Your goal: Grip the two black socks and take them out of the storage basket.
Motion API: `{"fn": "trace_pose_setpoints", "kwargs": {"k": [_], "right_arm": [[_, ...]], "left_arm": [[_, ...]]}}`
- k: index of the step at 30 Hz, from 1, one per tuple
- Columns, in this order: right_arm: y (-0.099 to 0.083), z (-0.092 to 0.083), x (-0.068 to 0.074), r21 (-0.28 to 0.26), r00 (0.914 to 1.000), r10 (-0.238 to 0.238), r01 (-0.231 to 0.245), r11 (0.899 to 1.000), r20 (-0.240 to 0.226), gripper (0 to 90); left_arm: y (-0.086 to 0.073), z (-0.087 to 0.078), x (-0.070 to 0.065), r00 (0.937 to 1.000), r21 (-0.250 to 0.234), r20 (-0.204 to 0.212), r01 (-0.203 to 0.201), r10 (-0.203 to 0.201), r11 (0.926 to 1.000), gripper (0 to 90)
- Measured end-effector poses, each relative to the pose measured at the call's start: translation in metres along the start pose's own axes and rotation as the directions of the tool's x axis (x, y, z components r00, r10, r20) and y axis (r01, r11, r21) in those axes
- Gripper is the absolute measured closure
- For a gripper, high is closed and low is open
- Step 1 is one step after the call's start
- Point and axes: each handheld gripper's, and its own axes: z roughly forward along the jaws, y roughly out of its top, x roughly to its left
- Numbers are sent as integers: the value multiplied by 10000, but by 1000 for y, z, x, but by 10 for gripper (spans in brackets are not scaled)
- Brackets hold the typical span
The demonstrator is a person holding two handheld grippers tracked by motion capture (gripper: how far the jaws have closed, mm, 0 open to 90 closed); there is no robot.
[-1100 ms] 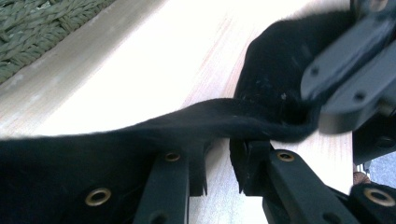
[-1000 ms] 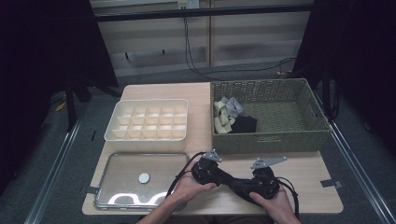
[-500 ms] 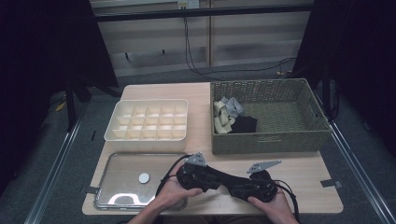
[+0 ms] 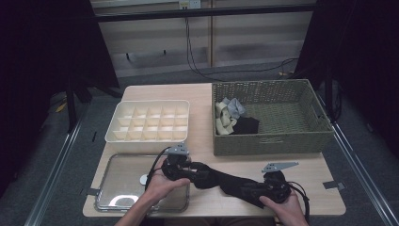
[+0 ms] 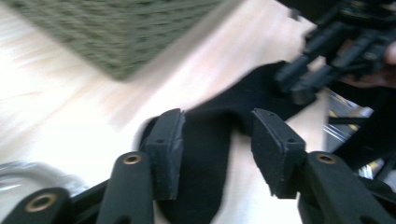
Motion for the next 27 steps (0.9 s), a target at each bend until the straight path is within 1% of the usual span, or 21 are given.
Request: {"fn": "trace_pose_setpoints", "kwargs": {"k": [2, 3, 5, 6, 7, 8, 9, 10, 12, 13, 14, 15, 17, 18, 20, 21, 22, 23, 24, 25, 27], "right_arm": [[0, 3, -2, 194, 9999, 104, -107, 9998, 137, 720], [0, 3, -3, 212, 9996, 182, -186, 9996, 202, 720], [0, 4, -5, 265, 9993, 207, -215, 9994, 306, 719], [0, 4, -6, 277, 9990, 277, -287, 9992, 362, 717], [0, 4, -7, 289, 9989, 284, -295, 9991, 381, 717], [0, 4, -8, 283, 9987, 320, -331, 9991, 394, 717], [0, 3, -9, 270, 9987, 313, -324, 9991, 402, 714], [0, 3, -10, 265, 9986, 342, -353, 9990, 413, 713], [0, 3, -11, 245, 9983, 374, -385, 9990, 439, 713], [0, 3, -11, 251, 9984, 365, -377, 9990, 433, 713], [0, 3, -11, 240, 9984, 335, -346, 9991, 445, 713], [0, 2, -11, 243, 9982, 380, -392, 9989, 471, 714], [1, 1, -13, 266, 9975, 434, -449, 9986, 551, 718], [1, 1, -14, 242, 9972, 411, -427, 9988, 629, 718], [2, 0, -16, 252, 9965, 413, -432, 9987, 723, 719], [2, -1, -16, 289, 9962, 419, -442, 9986, 760, 719], [3, -1, -17, 297, 9953, 351, -380, 9988, 907, 719], [3, -1, -17, 313, 9947, 349, -381, 9988, 966, 721], [4, -1, -17, 339, 9941, 394, -430, 9985, 1011, 730], [4, -1, -17, 356, 9937, 381, -420, 9985, 1056, 728], [5, -2, -15, 404, 9933, 420, -466, 9981, 1075, 699]], "left_arm": [[-2, 4, 9, 9999, 277, -69, 118, -116, 9995, 490], [-3, 7, 12, 9994, 447, -304, 191, -178, 9988, 476], [-6, 13, 15, 9989, 640, -418, 244, -217, 9977, 464], [-6, 14, 16, 9983, 769, -560, 214, -171, 9968, 464], [-6, 15, 17, 9986, 777, -486, 231, -194, 9967, 469], [-6, 17, 18, 9987, 752, -457, 270, -236, 9968, 488], [-6, 18, 19, 9985, 936, -502, 278, -231, 9952, 509], [-7, 19, 20, 9986, 961, -449, 308, -266, 9949, 562], [-8, 22, 21, 9994, 991, -207, 304, -285, 9946, 699], [-8, 24, 19, 9998, 967, 48, 192, -198, 9951, 757], [-8, 24, 17, 10000, 1045, -23, 46, -44, 9945, 825], [-7, 24, 15, 10000, 1002, 90, -26, 17, 9950, 860], [-5, 20, 12, 9997, 801, -15, -236, 238, 9965, 871], [-3, 18, 10, 9996, 605, -46, -288, 291, 9978, 872], [1, 13, 8, 9983, 521, -238, -524, 537, 9973, 872], [4, 11, 6, 9975, 423, -254, -643, 654, 9970, 872], [8, 8, 4, 9961, 392, -262, -829, 840, 9958, 872], [11, 7, 0, 9941, 227, -284, -1039, 1045, 9943, 872], [14, 6, -2, 9920, 281, -301, -1218, 1227, 9922, 871], [18, 5, -7, 9885, 223, -341, -1464, 1471, 9890, 871], [21, 4, -12, 9863, 139, -225, -1631, 1634, 9865, 870]]}}
